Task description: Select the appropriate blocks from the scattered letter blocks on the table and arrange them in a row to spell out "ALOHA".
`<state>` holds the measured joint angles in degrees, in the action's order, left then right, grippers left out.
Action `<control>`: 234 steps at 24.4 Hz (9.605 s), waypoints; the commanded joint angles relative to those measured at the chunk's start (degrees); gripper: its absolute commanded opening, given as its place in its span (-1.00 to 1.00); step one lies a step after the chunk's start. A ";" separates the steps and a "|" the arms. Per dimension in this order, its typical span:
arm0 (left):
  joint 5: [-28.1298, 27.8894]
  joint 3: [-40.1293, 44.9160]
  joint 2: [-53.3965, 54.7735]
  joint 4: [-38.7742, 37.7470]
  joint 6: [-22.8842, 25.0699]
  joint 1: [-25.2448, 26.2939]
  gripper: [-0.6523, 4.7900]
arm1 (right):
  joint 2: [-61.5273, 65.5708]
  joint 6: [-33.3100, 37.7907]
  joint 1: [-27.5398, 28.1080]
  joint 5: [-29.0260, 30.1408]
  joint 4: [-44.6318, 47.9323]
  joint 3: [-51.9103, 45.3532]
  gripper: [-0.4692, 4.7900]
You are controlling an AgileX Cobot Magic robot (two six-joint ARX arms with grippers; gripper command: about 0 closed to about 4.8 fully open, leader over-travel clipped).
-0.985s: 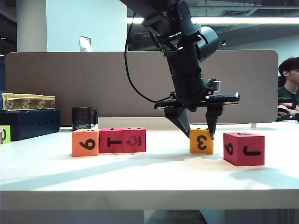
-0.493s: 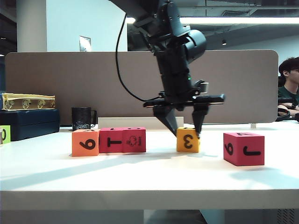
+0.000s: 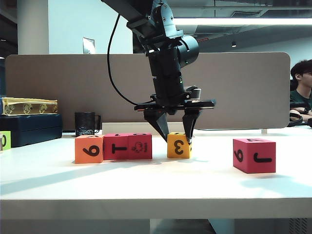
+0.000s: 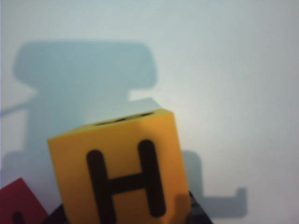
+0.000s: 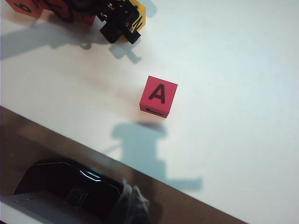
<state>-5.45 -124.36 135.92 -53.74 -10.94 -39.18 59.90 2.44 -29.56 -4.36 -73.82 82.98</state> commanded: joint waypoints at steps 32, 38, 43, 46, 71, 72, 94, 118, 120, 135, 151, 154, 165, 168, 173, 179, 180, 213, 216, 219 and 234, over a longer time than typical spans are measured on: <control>-3.50 -9.64 -0.66 -5.42 5.40 0.68 0.66 | -0.15 -0.13 -0.04 0.02 0.77 0.11 -0.85; -4.22 -18.05 -2.91 -11.67 7.58 1.97 0.71 | 1.44 -0.15 -0.04 -0.20 2.51 0.09 -0.85; -4.17 -24.28 -9.42 -15.74 8.17 3.65 0.71 | 7.93 -0.20 -0.02 -3.26 3.50 0.09 -0.84; -3.91 -25.11 -18.12 -17.55 9.05 4.33 0.71 | 15.67 -1.18 0.00 -3.43 6.47 0.09 -0.32; 13.00 -23.80 -34.93 -28.52 12.72 4.39 -0.60 | 37.00 -1.09 9.66 0.00 12.83 0.04 -0.07; 12.90 -23.76 -34.45 -28.52 13.46 4.39 -0.71 | 37.00 -0.94 10.21 3.21 12.81 0.04 -0.07; 9.97 -23.58 -33.20 -28.50 13.94 4.39 -0.78 | 41.72 0.57 10.34 6.05 13.05 0.02 0.63; 9.99 -23.56 -33.20 -27.41 13.92 4.37 -0.78 | 48.92 3.17 9.33 10.51 22.27 0.02 0.13; 9.99 -23.56 -33.20 -27.41 13.92 4.37 -0.78 | 49.05 3.39 9.16 10.60 23.41 0.02 0.13; 9.97 -23.56 -33.20 -27.15 13.92 4.37 -0.78 | 53.09 4.24 5.99 12.17 35.34 0.22 -0.04; 10.01 -23.54 -33.18 -27.26 13.75 4.33 -0.78 | 53.11 6.60 5.88 12.13 46.29 0.22 -0.04; 10.01 -23.54 -33.18 -27.26 13.75 4.33 -0.78 | 53.11 6.60 5.88 11.98 47.17 0.22 -0.04; 10.01 -23.54 -33.18 -27.23 13.75 4.33 -0.78 | 53.11 6.58 5.90 11.13 47.54 0.22 0.52; 10.01 -23.54 -33.18 -27.23 13.75 4.33 -0.78 | 53.11 6.56 5.90 9.01 48.33 0.22 0.52; 10.01 -23.54 -32.98 -27.41 13.70 4.33 -0.78 | 53.00 6.58 5.90 9.44 48.04 2.12 0.64; 10.03 -23.54 -32.98 -27.30 13.73 4.33 -0.78 | 53.00 6.51 5.90 9.42 45.18 4.94 0.82; 10.01 -23.54 -32.98 -27.28 13.73 4.33 -0.78 | 53.00 6.51 5.90 9.40 45.07 5.16 0.82; 9.11 -23.54 -32.96 -27.21 13.94 4.81 -0.78 | 56.00 1.62 10.84 8.35 43.74 5.40 -0.83; 9.11 -23.54 -32.96 -27.21 13.94 4.81 -0.78 | 56.02 1.64 10.78 8.37 45.09 5.40 -0.83; 9.14 -23.54 -32.96 -27.19 13.94 4.81 -0.78 | 56.06 1.64 10.64 8.61 45.38 5.40 -0.83; 9.14 -23.54 -32.96 -27.45 13.94 4.79 -0.78 | 57.33 1.60 6.67 13.79 51.19 5.42 -0.83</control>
<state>3.64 -147.85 103.15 -81.25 2.98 -34.33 117.32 3.97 -22.68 8.43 -23.86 88.25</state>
